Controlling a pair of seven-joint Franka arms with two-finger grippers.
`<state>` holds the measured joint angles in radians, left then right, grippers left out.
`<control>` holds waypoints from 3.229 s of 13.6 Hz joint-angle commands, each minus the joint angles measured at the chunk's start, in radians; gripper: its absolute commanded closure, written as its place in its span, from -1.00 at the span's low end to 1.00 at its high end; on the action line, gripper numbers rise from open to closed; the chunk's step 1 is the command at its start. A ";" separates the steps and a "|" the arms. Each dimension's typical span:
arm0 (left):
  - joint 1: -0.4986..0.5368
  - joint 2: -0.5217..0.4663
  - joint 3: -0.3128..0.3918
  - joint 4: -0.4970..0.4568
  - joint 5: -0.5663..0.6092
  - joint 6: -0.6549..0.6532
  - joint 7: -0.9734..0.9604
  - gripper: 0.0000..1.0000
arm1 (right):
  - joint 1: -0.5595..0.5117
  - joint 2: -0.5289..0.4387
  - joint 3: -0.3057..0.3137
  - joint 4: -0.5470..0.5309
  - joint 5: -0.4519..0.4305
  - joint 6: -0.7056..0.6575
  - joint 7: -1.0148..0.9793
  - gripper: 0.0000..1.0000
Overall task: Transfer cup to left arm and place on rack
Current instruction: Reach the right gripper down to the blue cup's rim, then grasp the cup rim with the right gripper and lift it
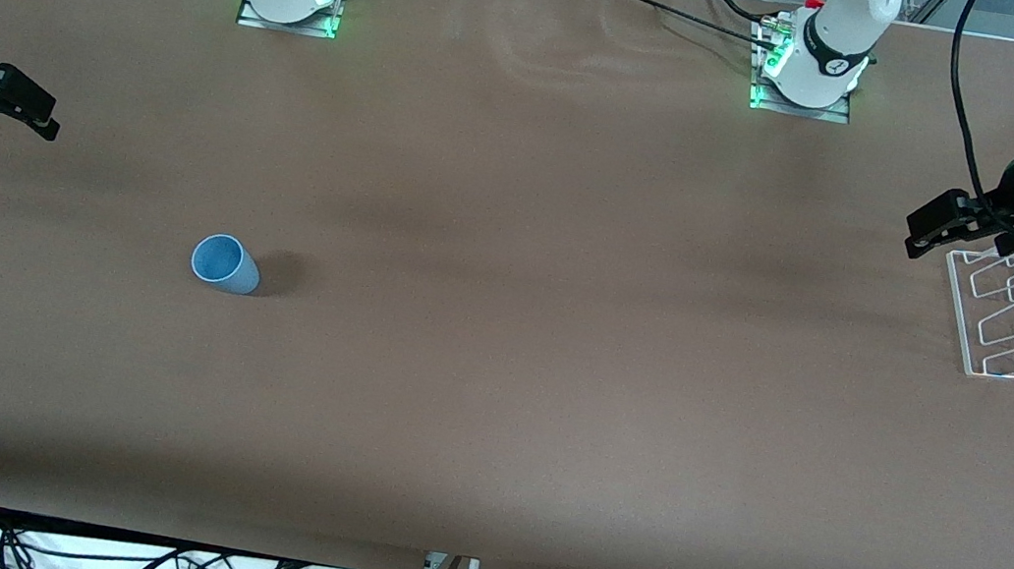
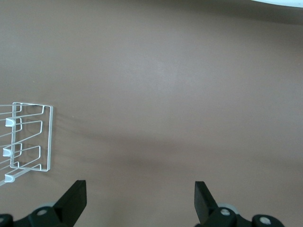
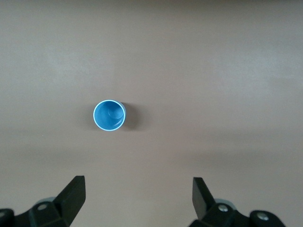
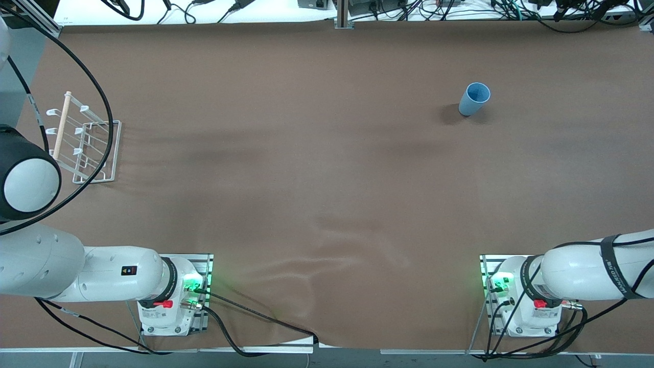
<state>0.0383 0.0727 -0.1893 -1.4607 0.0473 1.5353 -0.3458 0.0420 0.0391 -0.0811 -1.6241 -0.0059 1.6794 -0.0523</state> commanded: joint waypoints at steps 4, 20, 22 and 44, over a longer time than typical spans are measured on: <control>0.002 -0.002 -0.002 0.005 0.006 0.016 -0.001 -1.00 | -0.002 0.001 0.004 0.006 -0.008 0.005 -0.011 -1.00; 0.017 -0.005 0.004 0.000 -0.038 0.003 0.010 -1.00 | 0.010 0.234 0.026 -0.092 -0.003 0.304 -0.007 -1.00; 0.017 -0.005 0.004 -0.001 -0.040 0.002 0.008 -1.00 | 0.030 0.277 0.027 -0.092 0.000 0.333 0.002 -1.00; -0.005 0.058 -0.007 0.036 -0.006 0.109 0.010 -1.00 | 0.036 0.435 0.038 -0.234 0.047 0.456 0.008 1.00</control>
<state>0.0378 0.1099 -0.1940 -1.4484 0.0258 1.6649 -0.3452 0.0828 0.4804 -0.0477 -1.8426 0.0275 2.1361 -0.0483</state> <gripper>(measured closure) 0.000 0.529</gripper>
